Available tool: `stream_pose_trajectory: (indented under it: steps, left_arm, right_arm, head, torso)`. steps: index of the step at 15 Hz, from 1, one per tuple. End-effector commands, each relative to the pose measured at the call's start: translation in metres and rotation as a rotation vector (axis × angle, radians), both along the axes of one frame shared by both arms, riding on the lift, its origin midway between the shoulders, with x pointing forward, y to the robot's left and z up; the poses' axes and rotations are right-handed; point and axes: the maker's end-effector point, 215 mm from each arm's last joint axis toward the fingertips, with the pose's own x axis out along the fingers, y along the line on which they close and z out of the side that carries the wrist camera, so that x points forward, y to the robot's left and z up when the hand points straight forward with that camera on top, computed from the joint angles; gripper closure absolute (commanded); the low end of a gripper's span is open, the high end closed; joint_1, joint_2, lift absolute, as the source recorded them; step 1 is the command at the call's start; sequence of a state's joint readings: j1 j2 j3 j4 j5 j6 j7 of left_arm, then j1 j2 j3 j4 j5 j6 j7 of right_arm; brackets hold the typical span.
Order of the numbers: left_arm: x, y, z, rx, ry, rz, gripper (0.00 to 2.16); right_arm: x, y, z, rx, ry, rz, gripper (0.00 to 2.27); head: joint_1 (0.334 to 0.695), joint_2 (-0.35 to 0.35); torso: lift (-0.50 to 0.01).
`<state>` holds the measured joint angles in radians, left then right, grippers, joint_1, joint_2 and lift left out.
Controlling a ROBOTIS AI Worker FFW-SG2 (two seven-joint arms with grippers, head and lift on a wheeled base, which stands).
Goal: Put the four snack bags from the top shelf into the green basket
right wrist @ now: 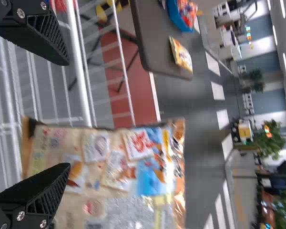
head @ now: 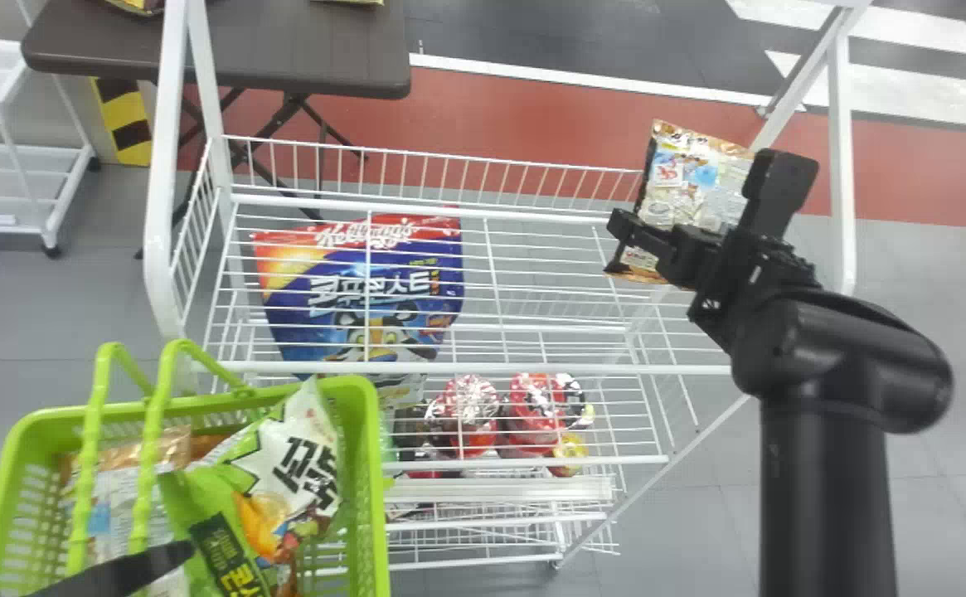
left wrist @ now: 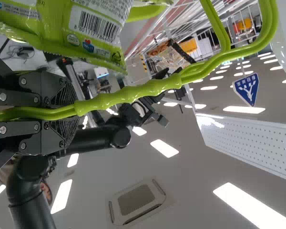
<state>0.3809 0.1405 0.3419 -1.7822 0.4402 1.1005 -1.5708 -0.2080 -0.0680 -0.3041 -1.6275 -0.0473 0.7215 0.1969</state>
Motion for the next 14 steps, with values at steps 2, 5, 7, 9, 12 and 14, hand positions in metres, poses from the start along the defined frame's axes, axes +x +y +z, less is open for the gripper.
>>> stream_pose_trajectory:
  steps: [2,5,7,9,12,14]
  left_arm:
    - [-0.003,0.011,0.001,-0.005,-0.003,0.025,2.15]
    - [-0.005,0.019,-0.001,-0.002,0.001,0.048,2.15]
    - [-0.007,0.022,-0.001,-0.002,0.005,0.057,2.15]
    - [-0.007,0.024,-0.002,0.000,0.006,0.061,2.15]
    - [-0.007,0.025,-0.002,0.001,0.006,0.064,2.15]
    - [-0.007,0.025,-0.002,0.001,0.006,0.064,2.15]
  right_arm:
    - [0.026,-0.022,-0.013,-0.035,0.030,-0.050,0.05]
    - [0.048,-0.027,-0.030,-0.069,0.077,-0.072,0.21]
    - [0.052,-0.024,-0.029,-0.055,0.078,-0.064,1.18]
    - [0.049,-0.019,-0.034,-0.053,0.082,-0.063,2.22]
    - [0.040,-0.018,-0.027,-0.049,0.047,-0.060,2.25]
    - [0.032,-0.015,-0.025,-0.035,0.028,-0.053,2.25]
  head:
    - [0.695,-0.268]
    - [0.695,-0.274]
    - [0.695,-0.265]
    - [0.695,-0.257]
    - [0.695,-0.247]
    - [0.695,-0.246]
  torso:
    - [0.000]
    - [0.000]
    - [0.000]
    - [0.000]
    - [0.000]
    - [0.000]
